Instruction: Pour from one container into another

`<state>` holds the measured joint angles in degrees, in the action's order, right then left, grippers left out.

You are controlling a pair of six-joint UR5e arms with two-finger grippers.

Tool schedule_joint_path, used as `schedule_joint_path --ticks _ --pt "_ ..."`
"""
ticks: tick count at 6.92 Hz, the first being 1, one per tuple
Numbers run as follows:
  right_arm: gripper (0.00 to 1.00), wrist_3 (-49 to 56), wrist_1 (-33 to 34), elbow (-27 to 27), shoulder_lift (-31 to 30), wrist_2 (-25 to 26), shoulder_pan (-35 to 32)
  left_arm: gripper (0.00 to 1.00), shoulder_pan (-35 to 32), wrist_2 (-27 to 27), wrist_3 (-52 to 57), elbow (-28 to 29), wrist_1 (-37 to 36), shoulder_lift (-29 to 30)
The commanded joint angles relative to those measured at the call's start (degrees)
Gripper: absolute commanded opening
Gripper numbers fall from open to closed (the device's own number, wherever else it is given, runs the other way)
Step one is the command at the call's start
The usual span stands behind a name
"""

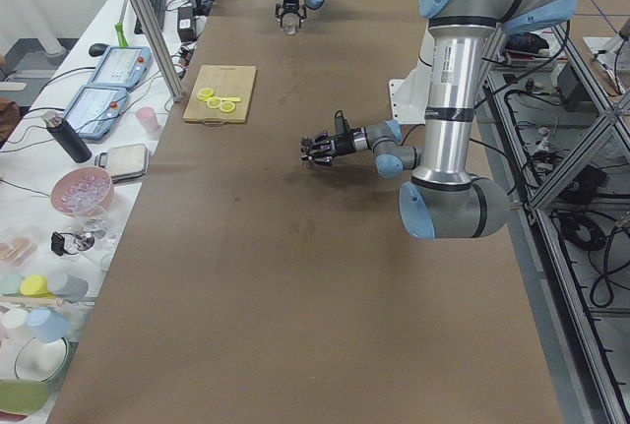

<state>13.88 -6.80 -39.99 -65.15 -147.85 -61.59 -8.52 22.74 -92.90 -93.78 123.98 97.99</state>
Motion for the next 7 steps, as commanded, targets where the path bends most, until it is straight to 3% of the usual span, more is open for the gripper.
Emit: schedule_joint_path --ticks 1,5,7 --pt "0.93 -0.5 0.0 0.0 0.1 0.4 0.2 0.32 0.0 -0.8 0.3 0.2 -0.4 0.3" --pt "0.77 -1.7 0.0 -0.1 0.0 0.5 0.3 0.00 -0.7 -0.9 0.4 -1.5 0.0 0.3" --pt "0.72 -2.7 -0.1 -0.3 0.0 0.4 0.3 0.00 -1.1 -2.0 4.4 -2.1 0.2 0.3"
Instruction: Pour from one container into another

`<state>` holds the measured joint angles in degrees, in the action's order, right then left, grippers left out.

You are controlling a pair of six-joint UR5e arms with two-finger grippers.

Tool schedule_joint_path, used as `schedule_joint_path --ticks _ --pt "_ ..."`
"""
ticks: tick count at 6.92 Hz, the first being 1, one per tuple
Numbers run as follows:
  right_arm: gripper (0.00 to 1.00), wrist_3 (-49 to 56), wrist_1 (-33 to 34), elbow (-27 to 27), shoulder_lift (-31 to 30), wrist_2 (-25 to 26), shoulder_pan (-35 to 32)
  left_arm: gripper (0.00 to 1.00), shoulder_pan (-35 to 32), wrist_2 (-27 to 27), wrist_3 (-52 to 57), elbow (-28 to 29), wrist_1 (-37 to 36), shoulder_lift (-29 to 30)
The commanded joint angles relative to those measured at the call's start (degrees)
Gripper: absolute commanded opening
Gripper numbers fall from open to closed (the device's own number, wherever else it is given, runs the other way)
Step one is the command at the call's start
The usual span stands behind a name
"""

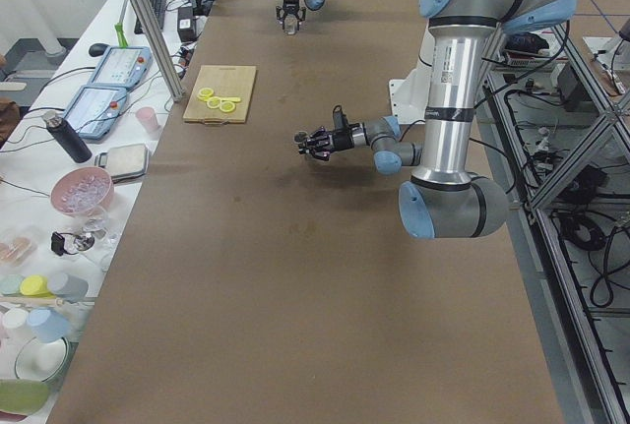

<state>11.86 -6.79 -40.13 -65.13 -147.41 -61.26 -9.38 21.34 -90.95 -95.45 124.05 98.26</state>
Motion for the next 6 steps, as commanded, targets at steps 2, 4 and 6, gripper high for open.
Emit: schedule_joint_path --ticks 2,4,6 --pt "0.66 -1.0 -0.1 -0.2 0.0 -0.1 0.0 0.00 -2.1 -0.7 6.0 -0.4 2.1 0.0" --pt "0.56 -1.0 -0.1 -0.2 0.0 -0.1 0.0 0.00 -3.0 -1.5 10.2 -0.4 2.9 0.9" --pt "0.36 -1.2 -0.1 -0.5 -0.1 -0.1 0.0 0.00 -3.1 -1.1 22.2 0.9 11.1 5.9"
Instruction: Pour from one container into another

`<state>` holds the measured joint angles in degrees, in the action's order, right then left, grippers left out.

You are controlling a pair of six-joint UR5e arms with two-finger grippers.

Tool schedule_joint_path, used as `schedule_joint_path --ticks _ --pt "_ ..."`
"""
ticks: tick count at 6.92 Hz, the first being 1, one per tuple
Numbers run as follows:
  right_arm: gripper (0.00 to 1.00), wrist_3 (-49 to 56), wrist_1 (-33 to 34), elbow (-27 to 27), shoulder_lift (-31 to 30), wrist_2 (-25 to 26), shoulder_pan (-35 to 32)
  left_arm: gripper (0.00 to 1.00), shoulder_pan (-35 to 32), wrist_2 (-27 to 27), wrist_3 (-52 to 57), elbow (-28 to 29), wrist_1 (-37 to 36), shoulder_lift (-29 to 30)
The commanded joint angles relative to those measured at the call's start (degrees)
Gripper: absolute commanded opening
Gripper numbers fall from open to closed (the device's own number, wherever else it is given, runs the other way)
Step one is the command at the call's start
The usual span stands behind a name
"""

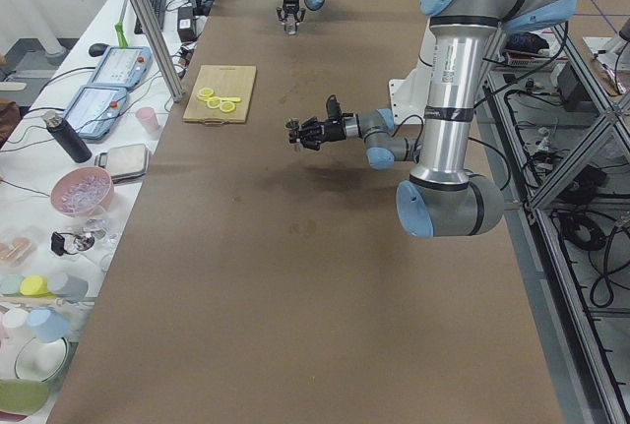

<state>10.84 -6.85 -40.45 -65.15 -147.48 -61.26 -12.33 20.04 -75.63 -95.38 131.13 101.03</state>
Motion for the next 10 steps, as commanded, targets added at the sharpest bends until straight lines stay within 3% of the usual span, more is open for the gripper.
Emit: schedule_joint_path --ticks 1,3,6,10 --pt "0.26 -0.5 0.0 -0.5 -0.2 0.0 -0.1 0.00 -0.2 0.7 10.7 1.2 4.5 6.8" --pt "0.01 -1.8 0.1 -3.0 -0.5 0.0 -0.3 0.00 -0.8 5.8 21.3 1.1 4.6 13.4" --pt "0.00 -8.5 0.9 -9.9 -0.6 0.0 -2.4 0.00 -0.8 11.8 24.3 0.9 4.7 16.9" --pt "0.00 -8.9 22.9 -28.8 -0.6 -1.2 -6.5 0.00 -0.8 13.5 28.0 4.0 4.6 20.0"
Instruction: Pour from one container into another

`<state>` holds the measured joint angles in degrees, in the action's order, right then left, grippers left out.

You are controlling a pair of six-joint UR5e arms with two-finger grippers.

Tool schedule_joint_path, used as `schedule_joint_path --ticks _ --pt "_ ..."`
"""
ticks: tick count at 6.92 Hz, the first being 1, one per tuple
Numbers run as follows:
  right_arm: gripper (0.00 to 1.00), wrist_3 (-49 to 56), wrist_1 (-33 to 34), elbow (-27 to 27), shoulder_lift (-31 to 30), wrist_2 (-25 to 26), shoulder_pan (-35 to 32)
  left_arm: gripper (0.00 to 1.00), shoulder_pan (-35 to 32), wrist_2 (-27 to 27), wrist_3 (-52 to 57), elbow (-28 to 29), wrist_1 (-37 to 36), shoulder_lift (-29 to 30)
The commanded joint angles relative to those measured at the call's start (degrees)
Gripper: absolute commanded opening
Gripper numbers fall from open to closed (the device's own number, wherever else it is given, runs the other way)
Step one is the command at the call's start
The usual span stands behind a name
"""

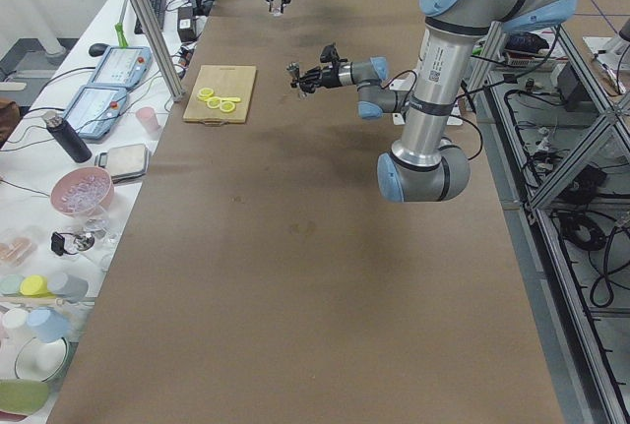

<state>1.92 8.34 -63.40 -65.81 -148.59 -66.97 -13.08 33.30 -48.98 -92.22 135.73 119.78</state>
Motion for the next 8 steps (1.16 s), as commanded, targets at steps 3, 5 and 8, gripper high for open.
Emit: schedule_joint_path --ticks 3,5,8 --pt "0.00 0.2 20.5 -15.7 0.4 1.5 -1.0 0.00 -0.4 4.4 9.4 1.9 5.4 2.1" --pt "0.00 1.0 27.1 -20.7 0.4 3.3 -1.0 0.00 -0.3 4.1 10.1 2.0 8.4 2.1" --pt "0.00 3.6 35.7 -26.8 0.5 6.9 1.3 0.00 -1.2 10.4 17.0 2.6 8.9 4.4"
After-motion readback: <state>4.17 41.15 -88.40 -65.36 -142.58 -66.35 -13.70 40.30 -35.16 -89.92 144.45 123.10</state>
